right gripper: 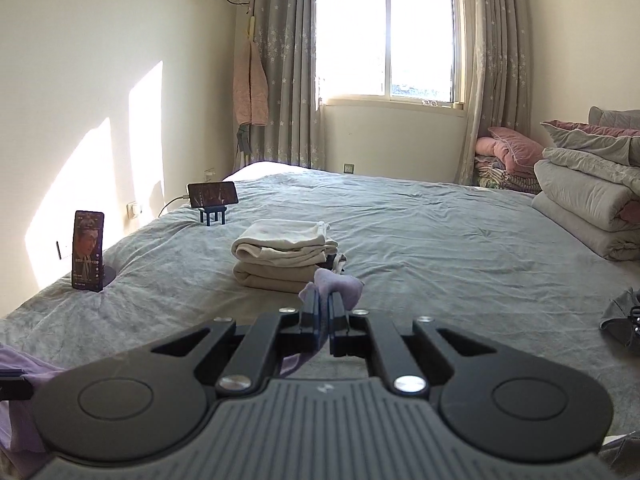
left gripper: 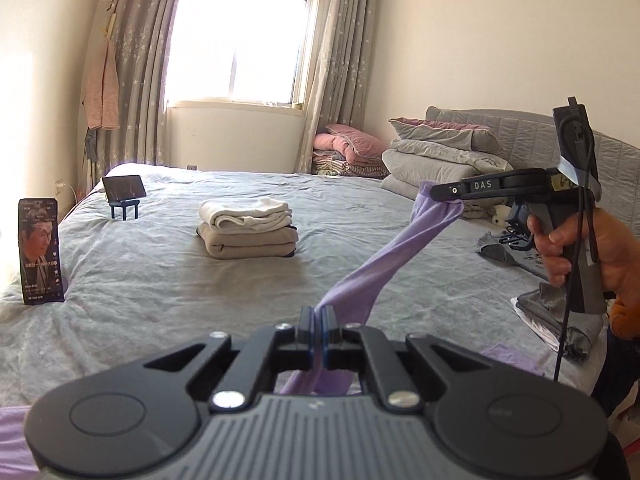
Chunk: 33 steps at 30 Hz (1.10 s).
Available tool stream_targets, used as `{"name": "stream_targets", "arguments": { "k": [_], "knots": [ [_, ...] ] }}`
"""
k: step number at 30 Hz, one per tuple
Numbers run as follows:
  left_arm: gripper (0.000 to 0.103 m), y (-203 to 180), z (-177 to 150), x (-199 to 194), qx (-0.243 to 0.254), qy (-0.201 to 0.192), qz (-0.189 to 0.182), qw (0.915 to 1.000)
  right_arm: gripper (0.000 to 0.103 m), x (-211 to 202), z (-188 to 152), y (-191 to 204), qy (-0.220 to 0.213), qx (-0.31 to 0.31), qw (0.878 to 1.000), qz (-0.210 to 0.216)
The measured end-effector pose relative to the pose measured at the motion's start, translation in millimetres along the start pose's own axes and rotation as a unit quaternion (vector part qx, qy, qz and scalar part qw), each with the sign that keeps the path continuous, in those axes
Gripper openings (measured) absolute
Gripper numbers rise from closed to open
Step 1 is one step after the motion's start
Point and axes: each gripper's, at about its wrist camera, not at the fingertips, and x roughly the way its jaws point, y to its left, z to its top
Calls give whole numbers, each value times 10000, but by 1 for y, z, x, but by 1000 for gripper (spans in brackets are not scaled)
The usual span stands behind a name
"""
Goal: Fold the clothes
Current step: 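Grasp the garment edge with the left gripper while the right gripper lifts the sleeve, then lay the sleeve over the garment and open both grippers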
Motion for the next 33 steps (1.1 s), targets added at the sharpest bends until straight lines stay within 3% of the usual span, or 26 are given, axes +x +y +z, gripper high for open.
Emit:
{"name": "stream_targets", "arguments": {
  "k": [3, 8, 19, 26, 31, 33],
  "knots": [
    [3, -5, -5, -2, 75, 123, -120, 9998, 6, -6, 2, 2, -77, -26, 10000, 42],
    [3, -18, -34, 10, 152, 652, -384, 9970, 6, -10, -28, -5, 217, -6, 9997, -127],
    [3, -54, -95, 37, 370, 1795, -1021, 9777, 6, -47, -115, -46, 1029, 496, 9918, -581],
    [7, -52, -99, 40, 382, 1948, -1218, 9725, 6, -59, -161, -66, 1593, 1043, 9785, -791],
    [18, -49, -97, 34, 479, 2040, -1367, 9682, 6, -69, -172, -79, 1683, 1133, 9723, -1157],
    [27, -44, -93, 32, 463, 2052, -1363, 9681, 7, -74, -171, -80, 1674, 1042, 9727, -1222]
  ]
}}
